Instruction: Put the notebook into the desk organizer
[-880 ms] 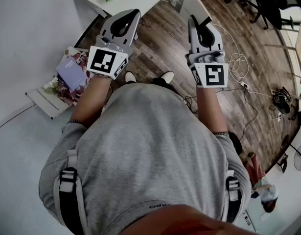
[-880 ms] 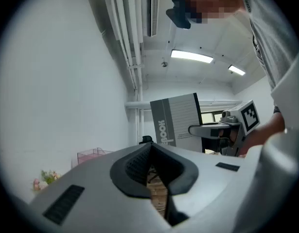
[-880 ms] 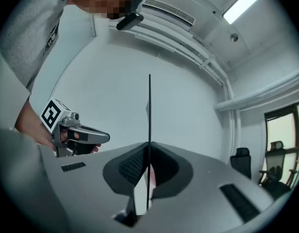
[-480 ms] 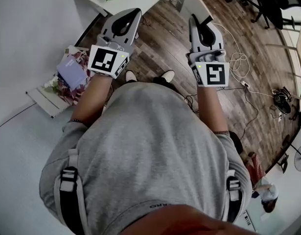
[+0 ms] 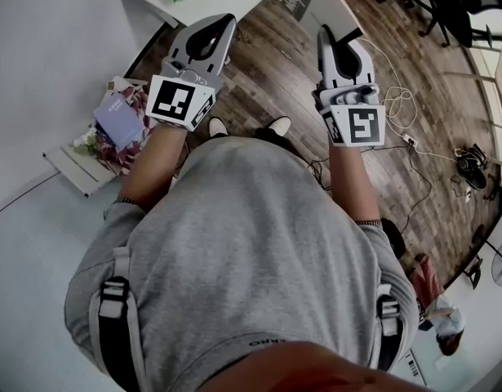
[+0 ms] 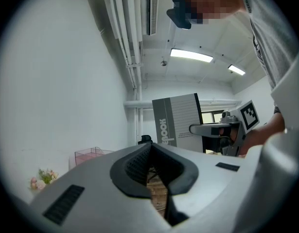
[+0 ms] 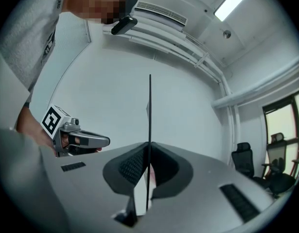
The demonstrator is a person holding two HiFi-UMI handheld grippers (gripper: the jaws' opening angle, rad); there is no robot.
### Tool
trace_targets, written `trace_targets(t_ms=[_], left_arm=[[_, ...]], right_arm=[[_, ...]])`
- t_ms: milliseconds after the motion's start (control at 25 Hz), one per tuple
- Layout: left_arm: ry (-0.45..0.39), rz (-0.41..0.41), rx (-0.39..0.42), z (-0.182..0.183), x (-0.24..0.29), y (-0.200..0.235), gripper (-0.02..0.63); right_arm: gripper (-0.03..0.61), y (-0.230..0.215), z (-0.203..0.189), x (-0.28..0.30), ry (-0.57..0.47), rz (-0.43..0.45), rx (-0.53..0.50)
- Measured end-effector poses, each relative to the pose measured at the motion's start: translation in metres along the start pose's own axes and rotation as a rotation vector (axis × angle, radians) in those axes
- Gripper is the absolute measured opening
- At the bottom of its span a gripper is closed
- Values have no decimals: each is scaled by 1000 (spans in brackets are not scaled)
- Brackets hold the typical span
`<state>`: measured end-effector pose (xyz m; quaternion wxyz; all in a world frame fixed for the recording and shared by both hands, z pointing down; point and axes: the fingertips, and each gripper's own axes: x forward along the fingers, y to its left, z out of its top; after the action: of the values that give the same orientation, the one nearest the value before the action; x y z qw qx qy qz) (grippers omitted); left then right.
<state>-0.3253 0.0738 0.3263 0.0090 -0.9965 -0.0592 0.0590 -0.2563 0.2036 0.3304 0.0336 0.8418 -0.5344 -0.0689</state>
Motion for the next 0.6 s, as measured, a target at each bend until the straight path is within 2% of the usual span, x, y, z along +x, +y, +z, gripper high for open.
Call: trace_targets(t_ms=[600], left_arm=[[17, 20, 13, -7, 65, -57, 20]], right_arm=[[15, -76, -14, -32, -3, 38, 5]])
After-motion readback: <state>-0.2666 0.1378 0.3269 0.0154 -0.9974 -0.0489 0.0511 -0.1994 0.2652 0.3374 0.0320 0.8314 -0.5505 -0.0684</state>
